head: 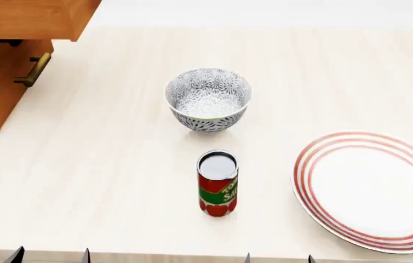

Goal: Put the ketchup in the top drawer of the cabinet.

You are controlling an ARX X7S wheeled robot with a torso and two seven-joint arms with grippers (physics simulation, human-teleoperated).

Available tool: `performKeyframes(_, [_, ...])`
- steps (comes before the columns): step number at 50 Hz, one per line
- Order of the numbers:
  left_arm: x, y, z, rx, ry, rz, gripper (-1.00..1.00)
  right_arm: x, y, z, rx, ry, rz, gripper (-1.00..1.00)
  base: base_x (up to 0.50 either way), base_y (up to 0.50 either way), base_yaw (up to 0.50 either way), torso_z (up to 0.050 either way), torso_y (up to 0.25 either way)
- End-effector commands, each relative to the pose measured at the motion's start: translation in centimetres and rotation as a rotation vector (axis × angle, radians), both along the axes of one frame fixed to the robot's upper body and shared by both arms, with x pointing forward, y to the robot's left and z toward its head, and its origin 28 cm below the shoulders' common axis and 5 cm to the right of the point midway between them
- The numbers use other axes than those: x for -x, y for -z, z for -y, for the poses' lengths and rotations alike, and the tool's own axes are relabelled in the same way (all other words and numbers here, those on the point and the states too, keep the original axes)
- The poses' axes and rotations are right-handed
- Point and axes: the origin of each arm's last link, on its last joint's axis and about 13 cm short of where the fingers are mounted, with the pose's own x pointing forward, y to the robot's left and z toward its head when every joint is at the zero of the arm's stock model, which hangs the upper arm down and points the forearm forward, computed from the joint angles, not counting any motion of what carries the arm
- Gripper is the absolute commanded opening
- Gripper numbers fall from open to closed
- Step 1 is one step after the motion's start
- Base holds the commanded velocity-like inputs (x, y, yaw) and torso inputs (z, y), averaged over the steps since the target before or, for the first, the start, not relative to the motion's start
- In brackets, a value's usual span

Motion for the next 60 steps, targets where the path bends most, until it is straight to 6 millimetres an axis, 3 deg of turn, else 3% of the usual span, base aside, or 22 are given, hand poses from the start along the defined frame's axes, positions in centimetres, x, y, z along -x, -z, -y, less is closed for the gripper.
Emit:
performKeyframes(1, [0.1,-0.1,0.0,0.0,0.0,0.0,1.0,0.0,0.0,0.0,0.0,0.0,0.0,1.0,0.0,0.0,0.0,0.0,0.0])
performKeyframes(4, [-0.2,-0.5,0.0,-0.005,0.005,0.009,1.0,-0.2,-0.5,0.0,0.003,0.003,0.006,1.0,0.0,0.0,0.0,0.0,0.0])
performKeyframes(15, [-1.0,-4.9,-0.5,-0.035,0.019,0.113,1.0,-1.0,-6.2,0.3,0.032,0.021,0.127,1.0,0.0,0.0,0.0,0.0,0.0])
performKeyframes(36, [0.9,-11.5,-0.5,-0.063,0.008,0.298,1.0,0.8,-11.7,0.6,0.066,0.035,0.322,1.0,0.0,0.0,0.0,0.0,0.0])
performKeyframes(45, [1.3,-12.4,-0.4,-0.043,0.02,0.329,1.0,1.4,-12.6,0.6,0.047,0.013,0.355,1.0,0.02,0.0,0.0,0.0,0.0])
performKeyframes(60, [0.4,-11.6,-0.4,-0.04,0.022,0.313,1.0,0.6,-12.0,0.5,0.042,0.018,0.327,1.0,0.5,0.0,0.0,0.0,0.0])
